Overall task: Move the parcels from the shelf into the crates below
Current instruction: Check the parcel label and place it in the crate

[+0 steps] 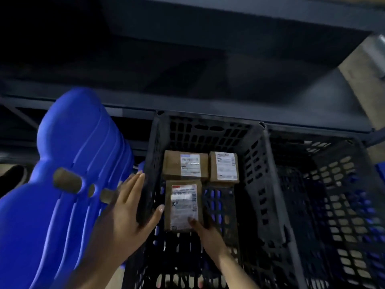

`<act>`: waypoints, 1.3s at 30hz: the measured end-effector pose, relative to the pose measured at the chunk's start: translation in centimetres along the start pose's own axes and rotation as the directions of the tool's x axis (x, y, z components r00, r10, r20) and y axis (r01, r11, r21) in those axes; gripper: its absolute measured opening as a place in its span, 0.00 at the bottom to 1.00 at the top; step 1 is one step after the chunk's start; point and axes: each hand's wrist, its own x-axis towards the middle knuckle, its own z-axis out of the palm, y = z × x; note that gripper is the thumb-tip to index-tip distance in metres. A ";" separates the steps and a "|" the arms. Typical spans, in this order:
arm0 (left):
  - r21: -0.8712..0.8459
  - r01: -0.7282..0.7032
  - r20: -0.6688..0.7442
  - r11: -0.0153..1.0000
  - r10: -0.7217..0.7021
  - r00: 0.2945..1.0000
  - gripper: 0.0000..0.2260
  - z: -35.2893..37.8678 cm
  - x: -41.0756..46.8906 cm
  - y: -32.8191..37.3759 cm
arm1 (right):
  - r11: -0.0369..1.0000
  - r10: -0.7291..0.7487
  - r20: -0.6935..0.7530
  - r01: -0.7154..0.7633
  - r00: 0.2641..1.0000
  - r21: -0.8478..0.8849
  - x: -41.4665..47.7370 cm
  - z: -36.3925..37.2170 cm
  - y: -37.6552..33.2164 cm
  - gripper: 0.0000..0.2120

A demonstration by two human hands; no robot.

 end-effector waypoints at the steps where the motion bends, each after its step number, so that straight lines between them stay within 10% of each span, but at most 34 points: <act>1: 0.078 -0.044 0.019 0.996 0.043 0.999 0.40 0.0 0.1 -0.5 | 0.998 0.042 -0.021 -0.040 0.999 0.055 0.7 0.6 0.6 0.25; 9: 0.139 -0.102 0.058 0.985 0.095 0.994 0.37 1.2 1.2 -2.2 | 0.894 0.206 -0.037 -0.173 0.978 0.414 4.4 4.0 -0.8 0.25; 25: 0.169 -0.068 0.054 0.983 0.059 0.997 0.34 1.7 1.1 -2.9 | 0.898 0.220 -0.026 -0.192 0.975 0.397 7.2 5.6 -0.3 0.23; 33: 0.180 -0.131 0.078 0.975 0.119 0.990 0.35 1.0 0.9 -2.1 | 0.973 0.161 -0.127 -0.136 0.979 0.185 6.6 4.3 -1.3 0.28; 39: 0.189 -0.178 0.088 0.966 0.164 0.983 0.35 0.1 1.6 0.7 | 0.942 -0.194 -0.241 0.112 0.951 -0.317 3.5 -1.4 -4.6 0.44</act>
